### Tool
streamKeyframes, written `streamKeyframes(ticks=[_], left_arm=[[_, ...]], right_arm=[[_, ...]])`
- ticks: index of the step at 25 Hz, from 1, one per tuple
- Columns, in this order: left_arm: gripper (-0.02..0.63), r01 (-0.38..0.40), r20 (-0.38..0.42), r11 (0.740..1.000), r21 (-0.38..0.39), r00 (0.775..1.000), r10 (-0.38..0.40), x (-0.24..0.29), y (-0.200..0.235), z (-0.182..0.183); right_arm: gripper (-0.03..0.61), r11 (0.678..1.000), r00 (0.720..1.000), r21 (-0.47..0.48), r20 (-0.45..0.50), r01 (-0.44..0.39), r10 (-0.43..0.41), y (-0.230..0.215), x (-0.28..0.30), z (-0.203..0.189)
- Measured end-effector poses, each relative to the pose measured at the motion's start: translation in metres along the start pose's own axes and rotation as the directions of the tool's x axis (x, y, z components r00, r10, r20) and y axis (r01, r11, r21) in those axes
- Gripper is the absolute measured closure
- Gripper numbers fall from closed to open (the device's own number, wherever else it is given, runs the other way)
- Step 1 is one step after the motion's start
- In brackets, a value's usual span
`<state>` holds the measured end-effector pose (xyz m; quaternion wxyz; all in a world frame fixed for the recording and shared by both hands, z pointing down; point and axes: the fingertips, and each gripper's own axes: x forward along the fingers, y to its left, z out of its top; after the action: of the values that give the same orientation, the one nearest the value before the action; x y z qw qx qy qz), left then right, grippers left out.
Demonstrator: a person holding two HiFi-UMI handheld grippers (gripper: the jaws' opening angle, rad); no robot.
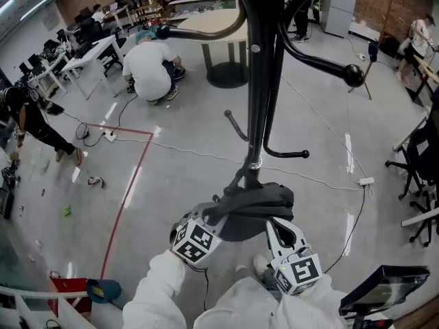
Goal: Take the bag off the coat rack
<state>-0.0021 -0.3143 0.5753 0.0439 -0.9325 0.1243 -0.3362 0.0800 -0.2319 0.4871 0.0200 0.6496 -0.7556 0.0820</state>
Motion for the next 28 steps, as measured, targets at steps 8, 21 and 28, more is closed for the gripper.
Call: streamKeyframes(ticks=[8, 21, 28], left_arm=[[0.557, -0.126, 0.075, 0.979, -0.16, 0.987, 0.14, -0.039, -0.001, 0.02], [0.557, -0.259, 0.135, 0.922, -0.287, 0.942, 0.306, -0.085, 0.004, 0.037], [0.557, -0.293, 0.121, 0.912, -0.286, 0.934, 0.337, -0.092, -0.004, 0.039]], right_arm=[[0.566, 0.999, 0.999, 0.036, 0.029, -0.021, 0.02, -0.002, -0.008, 0.004], [0.566, 0.998, 0.995, 0.017, 0.075, -0.069, 0.067, 0.006, -0.021, 0.02], [0.566, 0.995, 0.992, 0.016, 0.09, -0.095, 0.093, 0.011, -0.024, 0.024]])
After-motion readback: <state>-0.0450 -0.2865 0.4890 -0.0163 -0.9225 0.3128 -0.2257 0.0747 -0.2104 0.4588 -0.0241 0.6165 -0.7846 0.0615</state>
